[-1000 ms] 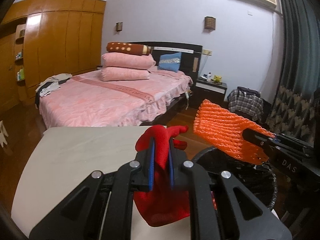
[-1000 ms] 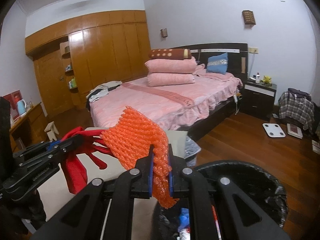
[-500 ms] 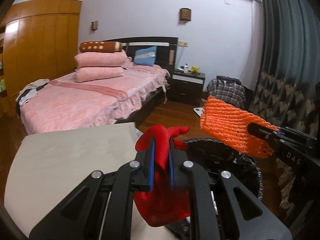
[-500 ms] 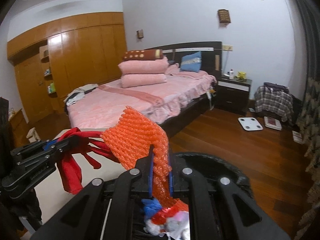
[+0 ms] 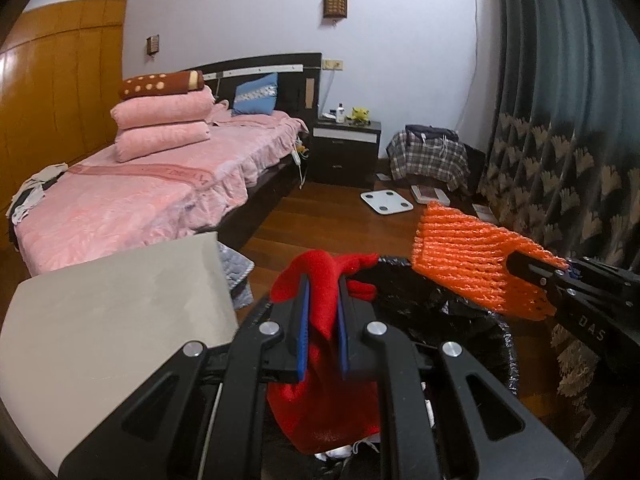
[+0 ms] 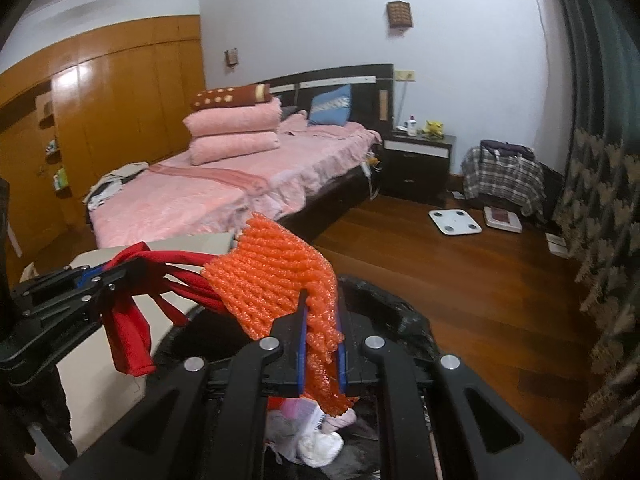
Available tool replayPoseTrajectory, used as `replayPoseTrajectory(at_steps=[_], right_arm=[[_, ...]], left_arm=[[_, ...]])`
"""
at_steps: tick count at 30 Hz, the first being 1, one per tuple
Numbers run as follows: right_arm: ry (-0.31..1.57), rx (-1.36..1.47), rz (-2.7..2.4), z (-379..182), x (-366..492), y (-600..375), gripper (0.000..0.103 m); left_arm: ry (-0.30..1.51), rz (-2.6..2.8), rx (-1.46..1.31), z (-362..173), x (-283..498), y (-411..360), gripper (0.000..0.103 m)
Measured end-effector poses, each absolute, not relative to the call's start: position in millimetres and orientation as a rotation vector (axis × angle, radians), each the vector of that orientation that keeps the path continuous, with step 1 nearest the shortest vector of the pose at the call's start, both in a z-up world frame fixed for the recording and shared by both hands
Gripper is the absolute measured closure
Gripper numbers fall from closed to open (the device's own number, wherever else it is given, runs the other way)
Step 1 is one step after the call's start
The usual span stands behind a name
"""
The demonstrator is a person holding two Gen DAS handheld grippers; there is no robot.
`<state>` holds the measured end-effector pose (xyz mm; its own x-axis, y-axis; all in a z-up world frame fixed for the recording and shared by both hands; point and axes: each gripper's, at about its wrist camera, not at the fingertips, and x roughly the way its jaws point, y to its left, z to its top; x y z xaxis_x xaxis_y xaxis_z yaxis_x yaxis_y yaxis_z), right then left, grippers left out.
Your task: Collect trash
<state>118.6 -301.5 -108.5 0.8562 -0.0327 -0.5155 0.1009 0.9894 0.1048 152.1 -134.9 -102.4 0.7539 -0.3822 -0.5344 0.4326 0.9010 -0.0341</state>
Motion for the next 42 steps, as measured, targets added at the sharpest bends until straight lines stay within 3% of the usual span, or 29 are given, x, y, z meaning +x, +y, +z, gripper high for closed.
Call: replayPoseTrajectory(at_steps=[7,9,13,19,21,23,26,29,42], right_arm=[[0.591,0.158,-0.112,-138,128,-318,0.092],[0.611,0.167,-0.119,-149,134,-322,0.087],[0.643,0.191,-0.127,-163,141,-329,0.086],[0.662,0.232,-0.138,-172,146,-339,0.056],[0.655,0.227,-0.139,-172,142,-340,0.050],[0.641,0.219,-0.144,-166,138,-338,0.032],[0.621,0.202,-0.148,-156,134,-333,0.015],[0.605,0.178,-0.132,-144,129,-327,0.007],[0.567,0.165,-0.012,-98,93,-279,0.006]], left_arm=[[0.617,-0.467,0.119,-130,167,-160,0.092],[0.632,-0.479,0.114,-134,173,-164,0.090],[0.644,-0.484,0.129,-141,182,-167,0.072],[0.644,-0.487,0.114,-140,187,-160,0.045],[0.642,-0.481,0.109,-137,186,-156,0.043],[0.635,-0.470,0.103,-132,185,-151,0.036],[0.610,-0.447,0.097,-121,180,-140,0.027],[0.583,-0.421,0.095,-109,172,-128,0.018],[0.539,-0.347,0.077,-71,129,-74,0.011]])
